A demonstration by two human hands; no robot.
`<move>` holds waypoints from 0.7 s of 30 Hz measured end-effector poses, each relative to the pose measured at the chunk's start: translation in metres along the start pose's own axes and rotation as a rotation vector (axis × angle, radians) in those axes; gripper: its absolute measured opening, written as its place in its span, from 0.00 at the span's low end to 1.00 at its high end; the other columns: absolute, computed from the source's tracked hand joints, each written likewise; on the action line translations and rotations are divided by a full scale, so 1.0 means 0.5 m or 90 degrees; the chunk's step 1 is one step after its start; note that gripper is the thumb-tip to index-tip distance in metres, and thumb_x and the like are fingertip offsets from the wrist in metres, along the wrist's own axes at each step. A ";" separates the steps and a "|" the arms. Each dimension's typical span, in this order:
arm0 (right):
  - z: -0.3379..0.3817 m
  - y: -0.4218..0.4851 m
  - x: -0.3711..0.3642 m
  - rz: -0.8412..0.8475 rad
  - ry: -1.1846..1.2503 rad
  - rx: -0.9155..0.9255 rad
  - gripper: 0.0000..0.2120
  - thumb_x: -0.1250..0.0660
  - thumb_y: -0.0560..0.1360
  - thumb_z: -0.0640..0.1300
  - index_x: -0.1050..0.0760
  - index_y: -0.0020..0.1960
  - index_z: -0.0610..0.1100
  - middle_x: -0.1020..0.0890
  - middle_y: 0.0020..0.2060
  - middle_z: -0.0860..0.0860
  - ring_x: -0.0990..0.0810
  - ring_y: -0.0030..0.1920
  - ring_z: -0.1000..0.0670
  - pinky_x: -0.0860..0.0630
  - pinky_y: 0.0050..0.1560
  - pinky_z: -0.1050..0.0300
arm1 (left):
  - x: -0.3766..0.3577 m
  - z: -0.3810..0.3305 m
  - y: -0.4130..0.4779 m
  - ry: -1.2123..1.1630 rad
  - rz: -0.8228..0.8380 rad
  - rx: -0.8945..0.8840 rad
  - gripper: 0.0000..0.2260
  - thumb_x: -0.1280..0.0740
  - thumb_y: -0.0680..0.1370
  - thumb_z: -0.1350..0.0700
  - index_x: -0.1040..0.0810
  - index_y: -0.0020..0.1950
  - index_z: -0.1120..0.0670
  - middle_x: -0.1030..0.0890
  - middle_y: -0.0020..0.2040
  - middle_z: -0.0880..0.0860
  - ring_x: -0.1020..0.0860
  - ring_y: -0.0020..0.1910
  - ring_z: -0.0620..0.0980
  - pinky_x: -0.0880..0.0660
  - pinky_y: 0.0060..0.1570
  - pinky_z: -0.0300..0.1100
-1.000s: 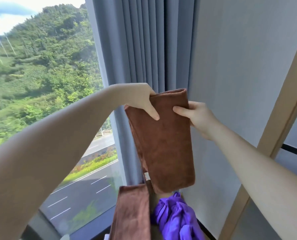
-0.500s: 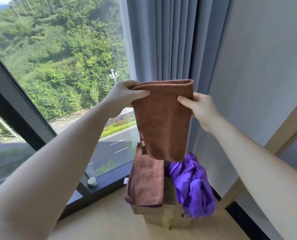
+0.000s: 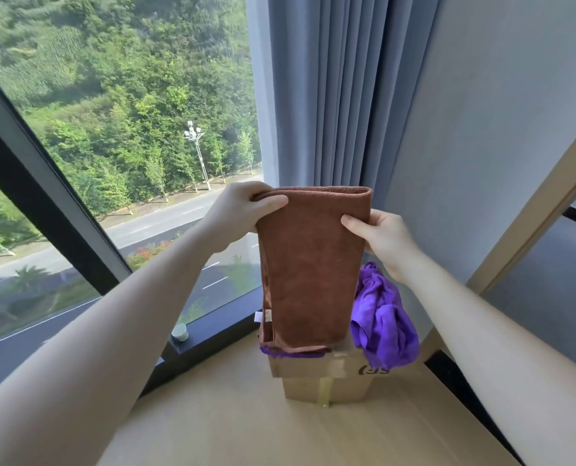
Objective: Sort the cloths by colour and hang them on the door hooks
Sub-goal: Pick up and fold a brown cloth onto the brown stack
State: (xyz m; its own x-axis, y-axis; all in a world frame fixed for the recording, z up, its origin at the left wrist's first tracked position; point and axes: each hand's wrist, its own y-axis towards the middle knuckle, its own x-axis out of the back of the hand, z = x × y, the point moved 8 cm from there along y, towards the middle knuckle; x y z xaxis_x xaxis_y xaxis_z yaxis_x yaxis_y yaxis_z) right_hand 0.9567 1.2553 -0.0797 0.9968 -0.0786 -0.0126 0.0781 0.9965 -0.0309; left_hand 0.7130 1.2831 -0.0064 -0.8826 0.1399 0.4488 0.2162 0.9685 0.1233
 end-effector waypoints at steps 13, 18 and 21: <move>-0.131 -0.004 -0.037 0.012 0.011 -0.070 0.04 0.26 0.77 0.41 0.14 0.51 0.46 0.12 0.50 0.49 0.13 0.53 0.48 0.21 0.65 0.43 | -0.026 0.137 -0.021 0.001 0.048 0.064 0.06 0.28 0.80 0.51 0.17 0.48 0.53 0.18 0.42 0.52 0.17 0.41 0.49 0.15 0.47 0.53; -0.178 0.069 -0.042 0.025 0.022 -0.104 0.05 0.27 0.78 0.40 0.15 0.52 0.44 0.12 0.49 0.48 0.13 0.52 0.47 0.21 0.64 0.43 | -0.037 0.172 0.028 0.017 0.043 0.101 0.09 0.29 0.80 0.51 0.17 0.51 0.56 0.16 0.47 0.61 0.16 0.47 0.59 0.16 0.47 0.55; -0.208 0.125 -0.038 0.041 0.016 -0.122 0.05 0.27 0.78 0.42 0.16 0.53 0.44 0.12 0.50 0.48 0.13 0.52 0.47 0.20 0.63 0.42 | -0.051 0.195 0.074 0.048 0.043 0.124 0.11 0.29 0.80 0.49 0.17 0.50 0.56 0.18 0.43 0.58 0.18 0.42 0.56 0.17 0.46 0.54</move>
State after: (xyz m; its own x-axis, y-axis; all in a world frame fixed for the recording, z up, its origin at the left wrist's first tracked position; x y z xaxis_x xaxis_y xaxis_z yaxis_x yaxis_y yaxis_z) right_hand 0.9410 1.3157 -0.1852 0.9988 -0.0186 -0.0455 0.0082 0.9757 -0.2189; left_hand 0.7028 1.3357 -0.0997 -0.8338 0.1976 0.5155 0.1834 0.9799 -0.0790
